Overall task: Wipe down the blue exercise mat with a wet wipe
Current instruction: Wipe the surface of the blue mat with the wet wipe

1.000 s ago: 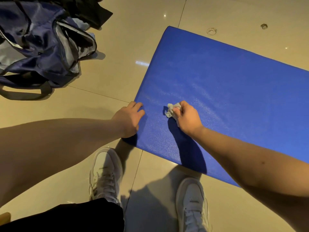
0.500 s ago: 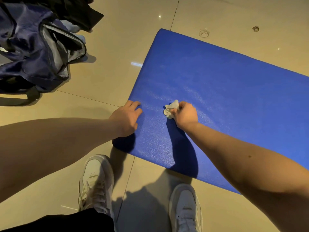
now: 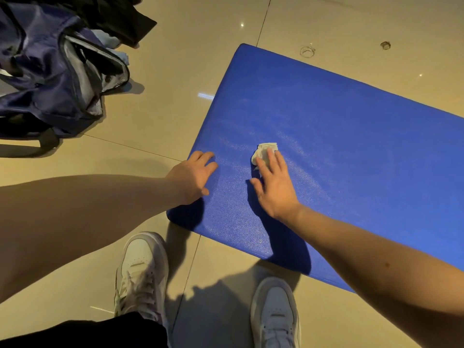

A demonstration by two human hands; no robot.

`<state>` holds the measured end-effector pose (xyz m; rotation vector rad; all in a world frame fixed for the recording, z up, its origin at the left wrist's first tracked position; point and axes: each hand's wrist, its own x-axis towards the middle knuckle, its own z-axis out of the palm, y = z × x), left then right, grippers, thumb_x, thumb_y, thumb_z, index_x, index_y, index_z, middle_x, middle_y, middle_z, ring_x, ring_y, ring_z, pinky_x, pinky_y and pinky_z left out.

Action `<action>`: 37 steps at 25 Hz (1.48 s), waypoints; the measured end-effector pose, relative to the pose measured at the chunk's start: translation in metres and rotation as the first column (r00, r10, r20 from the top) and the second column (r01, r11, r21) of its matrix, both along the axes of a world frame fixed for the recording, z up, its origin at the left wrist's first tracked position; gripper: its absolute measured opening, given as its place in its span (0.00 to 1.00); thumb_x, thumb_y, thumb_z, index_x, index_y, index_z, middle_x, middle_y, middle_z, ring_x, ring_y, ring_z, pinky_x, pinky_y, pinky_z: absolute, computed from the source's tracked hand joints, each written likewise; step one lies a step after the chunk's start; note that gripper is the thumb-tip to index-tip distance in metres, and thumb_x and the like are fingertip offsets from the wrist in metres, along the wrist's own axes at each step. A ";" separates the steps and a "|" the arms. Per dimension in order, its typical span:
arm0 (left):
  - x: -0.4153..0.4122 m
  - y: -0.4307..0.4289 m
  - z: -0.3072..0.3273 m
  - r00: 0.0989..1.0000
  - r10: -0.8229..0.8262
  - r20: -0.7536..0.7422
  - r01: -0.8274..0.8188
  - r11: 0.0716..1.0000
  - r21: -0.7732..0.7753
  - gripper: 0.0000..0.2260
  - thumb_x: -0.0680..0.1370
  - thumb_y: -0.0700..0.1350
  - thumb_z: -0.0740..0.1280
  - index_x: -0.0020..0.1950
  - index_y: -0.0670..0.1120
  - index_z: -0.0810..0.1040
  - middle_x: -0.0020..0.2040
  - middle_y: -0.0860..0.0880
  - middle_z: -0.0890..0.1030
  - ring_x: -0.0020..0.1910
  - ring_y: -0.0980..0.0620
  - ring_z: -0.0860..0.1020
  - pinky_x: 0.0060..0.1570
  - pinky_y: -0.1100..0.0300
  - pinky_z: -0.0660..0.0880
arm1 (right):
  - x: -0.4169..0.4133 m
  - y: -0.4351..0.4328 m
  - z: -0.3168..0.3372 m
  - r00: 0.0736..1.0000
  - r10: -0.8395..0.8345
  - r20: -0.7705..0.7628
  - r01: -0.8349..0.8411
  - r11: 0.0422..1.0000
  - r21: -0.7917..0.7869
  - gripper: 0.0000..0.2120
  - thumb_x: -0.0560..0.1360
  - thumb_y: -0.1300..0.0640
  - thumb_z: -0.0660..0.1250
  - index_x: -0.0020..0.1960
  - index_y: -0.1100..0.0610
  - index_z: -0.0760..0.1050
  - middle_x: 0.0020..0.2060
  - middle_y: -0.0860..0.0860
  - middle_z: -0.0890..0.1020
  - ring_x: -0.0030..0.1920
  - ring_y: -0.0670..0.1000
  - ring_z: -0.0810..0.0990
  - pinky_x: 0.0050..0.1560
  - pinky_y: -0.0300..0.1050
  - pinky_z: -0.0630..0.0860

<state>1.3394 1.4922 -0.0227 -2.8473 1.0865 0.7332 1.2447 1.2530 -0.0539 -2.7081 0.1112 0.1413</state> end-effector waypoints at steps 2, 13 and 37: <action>0.001 0.000 0.000 0.998 0.043 -0.049 -0.041 0.999 0.029 0.39 0.78 0.52 0.72 0.82 0.47 0.53 0.82 0.47 0.47 0.80 0.46 0.48 0.67 0.49 0.72 | -0.001 0.005 -0.008 0.989 0.043 -0.143 -0.066 0.985 -0.159 0.34 0.80 0.35 0.43 0.81 0.50 0.50 0.81 0.57 0.45 0.79 0.63 0.40 0.79 0.59 0.44; 0.009 -0.011 0.007 0.996 0.085 -0.017 -0.082 0.990 0.114 0.48 0.73 0.60 0.75 0.83 0.50 0.48 0.82 0.49 0.44 0.80 0.48 0.47 0.69 0.53 0.70 | 0.034 0.009 -0.017 0.971 -0.109 -0.213 0.067 0.979 -0.194 0.32 0.84 0.42 0.44 0.81 0.57 0.40 0.80 0.55 0.39 0.79 0.58 0.34 0.79 0.58 0.38; 0.044 -0.028 0.014 0.992 0.087 0.087 -0.091 0.994 0.052 0.37 0.72 0.66 0.71 0.73 0.45 0.68 0.72 0.43 0.64 0.67 0.43 0.65 0.62 0.52 0.73 | 0.022 0.023 -0.021 0.921 0.382 -0.080 -0.390 0.911 -0.135 0.31 0.84 0.46 0.47 0.80 0.63 0.49 0.80 0.58 0.49 0.80 0.56 0.44 0.79 0.55 0.47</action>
